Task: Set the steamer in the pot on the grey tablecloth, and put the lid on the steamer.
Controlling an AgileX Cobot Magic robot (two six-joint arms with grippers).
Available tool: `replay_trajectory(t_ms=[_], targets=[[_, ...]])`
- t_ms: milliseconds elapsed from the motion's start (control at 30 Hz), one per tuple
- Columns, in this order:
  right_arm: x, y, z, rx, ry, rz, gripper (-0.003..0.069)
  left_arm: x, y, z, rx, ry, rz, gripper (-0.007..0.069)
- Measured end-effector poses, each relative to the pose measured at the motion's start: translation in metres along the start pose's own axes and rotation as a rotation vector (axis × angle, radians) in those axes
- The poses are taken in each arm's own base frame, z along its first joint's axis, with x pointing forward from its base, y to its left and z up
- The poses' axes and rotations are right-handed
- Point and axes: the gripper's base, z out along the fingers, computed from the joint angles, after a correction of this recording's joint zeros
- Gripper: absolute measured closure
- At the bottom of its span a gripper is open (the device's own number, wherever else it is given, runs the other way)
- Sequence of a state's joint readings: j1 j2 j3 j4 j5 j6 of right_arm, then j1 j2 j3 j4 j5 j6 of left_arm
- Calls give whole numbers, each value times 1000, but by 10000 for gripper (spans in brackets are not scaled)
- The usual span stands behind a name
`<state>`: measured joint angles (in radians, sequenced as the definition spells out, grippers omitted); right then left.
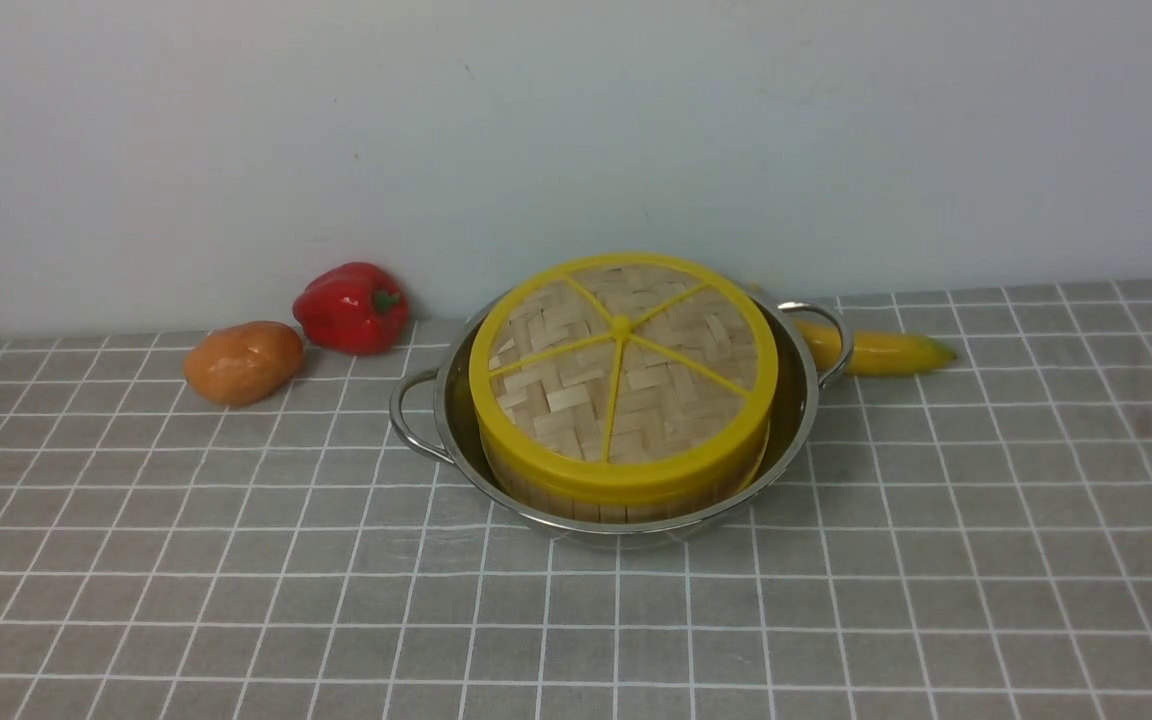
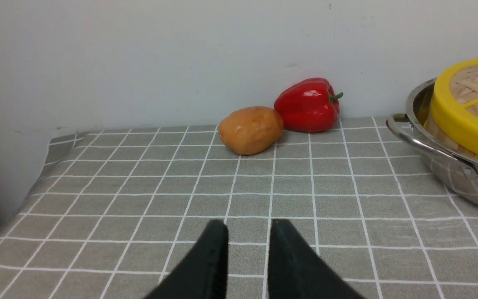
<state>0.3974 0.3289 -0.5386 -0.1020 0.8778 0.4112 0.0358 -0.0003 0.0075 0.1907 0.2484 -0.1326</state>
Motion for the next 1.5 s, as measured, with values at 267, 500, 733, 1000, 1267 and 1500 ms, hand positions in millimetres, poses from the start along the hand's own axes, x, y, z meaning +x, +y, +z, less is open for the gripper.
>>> replay_trajectory(t_ms=[267, 500, 733, 1000, 1267, 1500], targets=[[-2, -1, 1, 15, -26, -46, 470, 0, 0, 0, 0, 1, 0, 475], [8, -7, 23, 31, -165, -174, 447, 0, 0, 0, 0, 2, 0, 465], [38, -12, 44, -27, -341, -195, 426, 0, 0, 0, -1, 4, 0, 445], [60, -30, 32, 129, -563, -91, 419, 1, 0, 0, -1, 8, 0, 426], [81, -43, 39, 254, -558, -48, 419, 1, 0, 0, -1, 9, 0, 413], [83, -45, 41, 265, -533, -37, 419, 1, 0, 0, -1, 9, 0, 402]])
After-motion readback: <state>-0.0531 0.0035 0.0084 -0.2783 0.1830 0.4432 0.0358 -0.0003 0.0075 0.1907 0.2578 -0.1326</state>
